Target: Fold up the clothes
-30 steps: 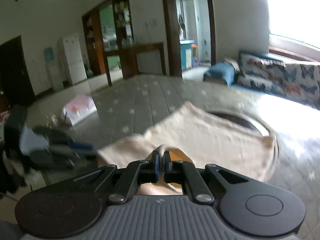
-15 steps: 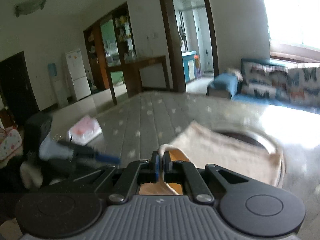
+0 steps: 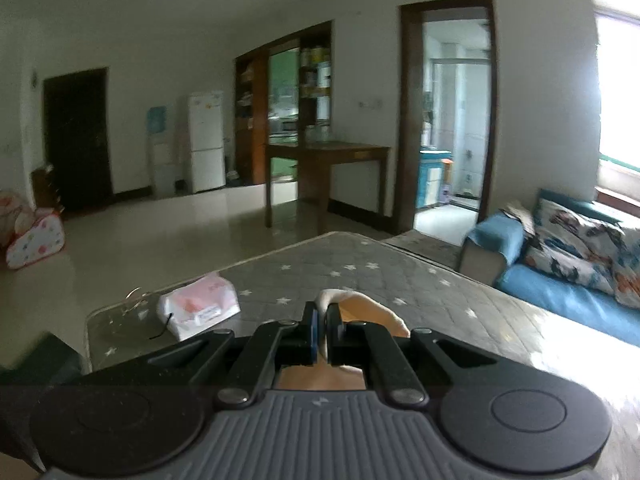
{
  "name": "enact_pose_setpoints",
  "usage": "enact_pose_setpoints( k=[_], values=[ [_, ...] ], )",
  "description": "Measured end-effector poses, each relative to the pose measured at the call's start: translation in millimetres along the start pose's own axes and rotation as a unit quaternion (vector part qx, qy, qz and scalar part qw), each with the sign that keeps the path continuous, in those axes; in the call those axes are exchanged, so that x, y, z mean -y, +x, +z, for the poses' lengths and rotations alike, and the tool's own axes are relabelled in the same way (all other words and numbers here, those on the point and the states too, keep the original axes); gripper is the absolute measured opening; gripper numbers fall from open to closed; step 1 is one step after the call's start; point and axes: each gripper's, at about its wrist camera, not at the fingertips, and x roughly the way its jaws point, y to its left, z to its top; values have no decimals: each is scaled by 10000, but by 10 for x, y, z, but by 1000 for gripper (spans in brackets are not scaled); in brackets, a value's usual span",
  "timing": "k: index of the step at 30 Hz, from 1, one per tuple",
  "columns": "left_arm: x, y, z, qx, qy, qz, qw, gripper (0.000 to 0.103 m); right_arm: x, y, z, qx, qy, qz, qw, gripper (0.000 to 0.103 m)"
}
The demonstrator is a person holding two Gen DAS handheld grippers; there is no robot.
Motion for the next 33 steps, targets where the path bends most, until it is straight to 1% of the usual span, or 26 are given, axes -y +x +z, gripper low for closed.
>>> enact_pose_setpoints(
  k=[2,4,6,8,11,14,16,17,19,20,22,24,25,26,30,33],
  values=[
    [-33,140,-16,-129,-214,273,9993,55,-93,61,42,-33,-172,103,9998,3],
    [-130,213,-12,-53,-527,435,9977,59,-175,106,86,-40,-354,202,9992,3],
    [-195,260,-19,65,-762,702,9946,67,-238,165,133,-46,-487,270,9984,3],
    [-220,315,-20,60,-837,890,9925,68,-288,239,181,-69,-568,308,9979,3],
    [-307,300,-15,130,-1080,993,9891,68,-322,323,214,-125,-670,335,9971,3],
    [-388,342,30,134,-1397,961,9854,68,-364,393,229,-172,-765,367,9962,3],
    [-406,367,67,147,-1599,1017,9818,73,-393,435,236,-203,-809,393,9957,3],
    [-408,383,81,123,-1667,1037,9805,77,-406,454,242,-218,-834,401,9955,3],
    [-373,350,99,156,-1654,1012,9809,78,-419,479,253,-241,-883,388,9951,3],
    [-340,309,98,201,-1549,997,9827,78,-416,482,255,-250,-891,390,9949,3],
    [-276,168,71,293,-1162,1102,9867,78,-390,481,249,-271,-872,385,9951,3],
    [-253,12,34,394,-924,1308,9863,77,-355,484,238,-295,-812,390,9955,3],
    [-256,-74,17,450,-860,1425,9850,77,-338,488,234,-301,-763,407,9958,3],
    [-278,-167,11,512,-871,1595,9820,77,-324,482,231,-297,-727,426,9960,3],
    [-370,-398,125,858,-1100,2006,9697,78,-348,515,235,-287,-711,497,9958,3],
    [-342,-444,235,1116,-908,2291,9627,78,-402,535,250,-306,-762,558,9951,3]
  ],
)
